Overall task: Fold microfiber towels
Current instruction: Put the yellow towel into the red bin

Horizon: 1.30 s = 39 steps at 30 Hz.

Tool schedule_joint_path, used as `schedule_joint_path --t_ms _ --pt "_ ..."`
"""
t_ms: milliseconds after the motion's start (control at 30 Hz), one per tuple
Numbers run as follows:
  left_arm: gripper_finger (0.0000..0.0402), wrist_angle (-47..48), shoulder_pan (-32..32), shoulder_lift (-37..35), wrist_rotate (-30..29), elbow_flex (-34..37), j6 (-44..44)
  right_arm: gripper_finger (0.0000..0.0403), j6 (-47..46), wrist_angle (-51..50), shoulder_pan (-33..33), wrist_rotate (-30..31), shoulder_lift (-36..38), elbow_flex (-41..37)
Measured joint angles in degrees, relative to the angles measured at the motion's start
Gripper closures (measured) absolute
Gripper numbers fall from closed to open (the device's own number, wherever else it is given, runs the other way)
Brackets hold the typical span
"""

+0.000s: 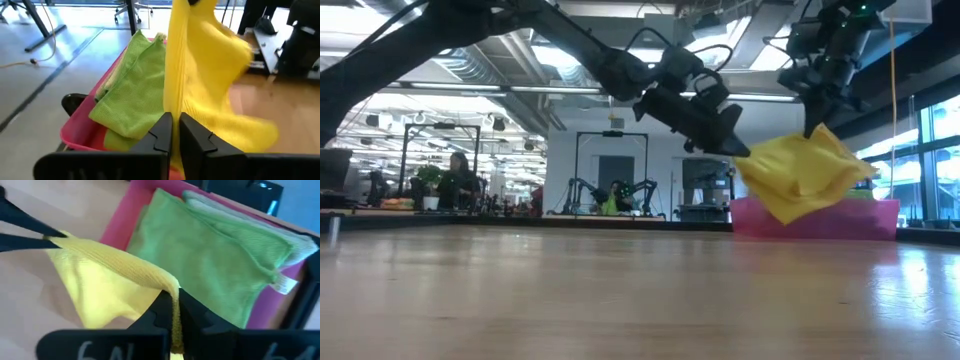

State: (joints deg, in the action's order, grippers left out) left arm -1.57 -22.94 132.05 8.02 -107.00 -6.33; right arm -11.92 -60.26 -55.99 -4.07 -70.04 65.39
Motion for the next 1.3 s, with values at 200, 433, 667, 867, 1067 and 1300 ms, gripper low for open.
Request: schedule_joint_path --t_ms 200,433,667,867,1067,1300 --pt "0.0371 -3.45 -0.04 0.00 -1.32 0.02 -3.20 0.0386 0.24 0.02 -0.02 3.22 -0.02 0.00" --pt "0.0362 -5.77 -0.86 0.00 -2.05 -0.16 1.25 0.0386 0.55 0.12 -1.40 4.97 -0.02 0.00" --pt "0.0361 -4.43 -1.97 0.00 -2.67 -0.70 1.27 0.0386 0.15 2.05 -1.71 5.96 -0.04 0.00" --pt "0.0361 -3.80 -2.68 0.00 -2.76 -0.72 1.73 0.0386 0.50 2.64 -1.73 6.49 -0.77 0.00" --pt "0.0361 0.40 -2.34 -3.54 -2.50 -0.74 3.27 0.0374 1.05 2.63 -1.73 8.90 -2.82 -0.01" --pt "0.0366 13.06 -2.17 -10.91 -1.38 -0.74 4.75 0.0299 1.71 2.66 -1.73 11.14 -3.45 -0.02"
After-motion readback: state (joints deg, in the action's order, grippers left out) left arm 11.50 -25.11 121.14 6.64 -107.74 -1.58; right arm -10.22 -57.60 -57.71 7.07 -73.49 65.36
